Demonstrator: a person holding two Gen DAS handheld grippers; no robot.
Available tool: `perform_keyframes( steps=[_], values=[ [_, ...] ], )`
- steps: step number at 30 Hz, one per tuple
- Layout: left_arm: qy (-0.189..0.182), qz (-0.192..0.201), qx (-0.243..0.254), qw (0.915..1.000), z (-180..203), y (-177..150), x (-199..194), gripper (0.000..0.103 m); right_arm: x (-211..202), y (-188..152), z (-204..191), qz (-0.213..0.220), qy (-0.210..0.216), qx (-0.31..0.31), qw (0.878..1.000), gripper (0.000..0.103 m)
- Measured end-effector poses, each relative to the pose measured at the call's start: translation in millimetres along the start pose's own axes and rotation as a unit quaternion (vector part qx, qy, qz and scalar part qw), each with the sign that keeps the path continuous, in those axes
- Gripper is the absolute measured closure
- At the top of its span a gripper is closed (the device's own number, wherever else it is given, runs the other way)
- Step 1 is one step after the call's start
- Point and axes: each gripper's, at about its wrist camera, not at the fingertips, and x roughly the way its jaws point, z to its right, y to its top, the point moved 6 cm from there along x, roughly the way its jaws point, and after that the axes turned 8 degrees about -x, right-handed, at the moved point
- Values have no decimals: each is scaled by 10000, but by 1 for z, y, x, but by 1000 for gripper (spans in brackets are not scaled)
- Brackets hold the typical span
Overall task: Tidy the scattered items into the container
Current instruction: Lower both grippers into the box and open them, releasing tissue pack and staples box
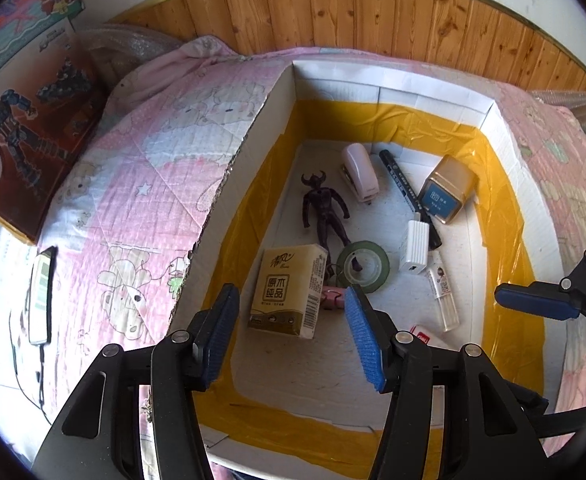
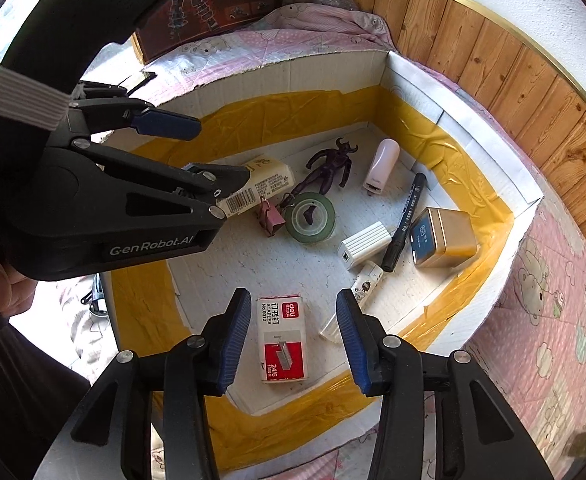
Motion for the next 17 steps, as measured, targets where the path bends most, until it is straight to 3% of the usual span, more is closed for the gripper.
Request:
perform_keyframes(
  steps=[3, 10, 13, 17],
  values=[
    [-38, 172, -118, 9998, -1, 4, -10, 45, -13, 2, 4, 162, 5, 82, 9998, 50],
    [-428, 326, -371, 9979, 5, 5, -12, 41, -20, -4, 10, 229, 90, 227, 9994, 50],
    [-278, 570, -381, 9973, 6, 7, -18, 39, -19, -6, 12, 207, 137, 310, 9992, 50],
    [-266, 566, -369, 9974, 7, 9, -20, 39, -21, -5, 13, 247, 195, 367, 9988, 50]
  ],
)
